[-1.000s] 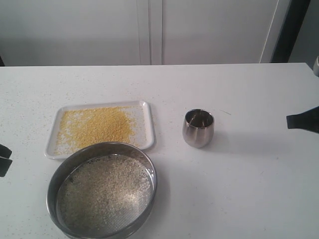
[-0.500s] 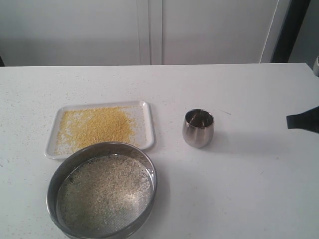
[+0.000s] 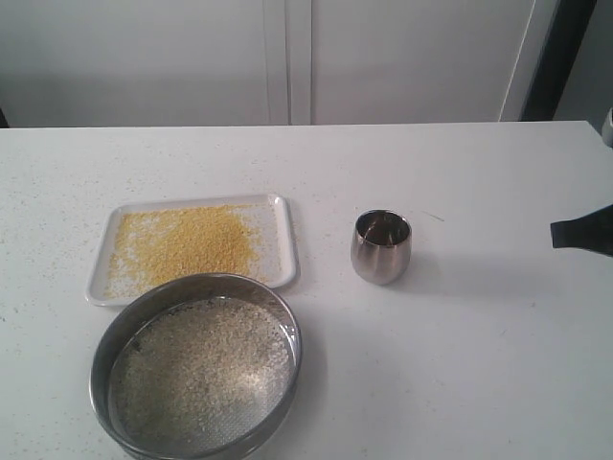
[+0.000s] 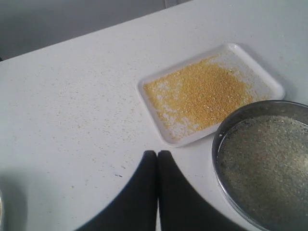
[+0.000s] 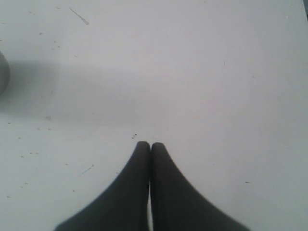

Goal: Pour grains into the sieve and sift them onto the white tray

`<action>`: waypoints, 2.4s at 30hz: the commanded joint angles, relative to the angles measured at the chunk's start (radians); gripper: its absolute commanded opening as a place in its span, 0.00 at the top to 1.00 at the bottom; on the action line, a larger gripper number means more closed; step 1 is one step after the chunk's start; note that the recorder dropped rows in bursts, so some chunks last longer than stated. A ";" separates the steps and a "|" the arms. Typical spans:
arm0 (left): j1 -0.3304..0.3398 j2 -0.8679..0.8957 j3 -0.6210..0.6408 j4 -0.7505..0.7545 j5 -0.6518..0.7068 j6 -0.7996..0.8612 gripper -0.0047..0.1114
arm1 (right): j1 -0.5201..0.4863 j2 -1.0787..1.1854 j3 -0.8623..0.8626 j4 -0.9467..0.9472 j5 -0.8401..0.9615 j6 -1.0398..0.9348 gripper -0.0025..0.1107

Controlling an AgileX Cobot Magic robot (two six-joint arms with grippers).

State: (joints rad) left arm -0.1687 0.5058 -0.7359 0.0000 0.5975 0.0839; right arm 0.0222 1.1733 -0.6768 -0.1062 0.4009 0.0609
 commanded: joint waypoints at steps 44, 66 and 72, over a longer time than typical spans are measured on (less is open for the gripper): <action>0.075 -0.392 0.467 0.028 -0.183 -0.110 0.96 | -0.005 -0.004 0.004 0.001 -0.007 0.001 0.98; 0.128 -0.506 0.658 0.008 -0.272 -0.107 0.96 | -0.005 -0.004 0.004 0.001 -0.007 0.001 0.98; 0.128 -0.506 0.714 0.000 -0.298 -0.107 0.96 | -0.005 -0.004 0.004 0.001 -0.007 -0.010 0.98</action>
State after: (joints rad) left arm -0.0460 0.0033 -0.0417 0.0149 0.3109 -0.0210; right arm 0.0222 1.1733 -0.6768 -0.1062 0.4009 0.0609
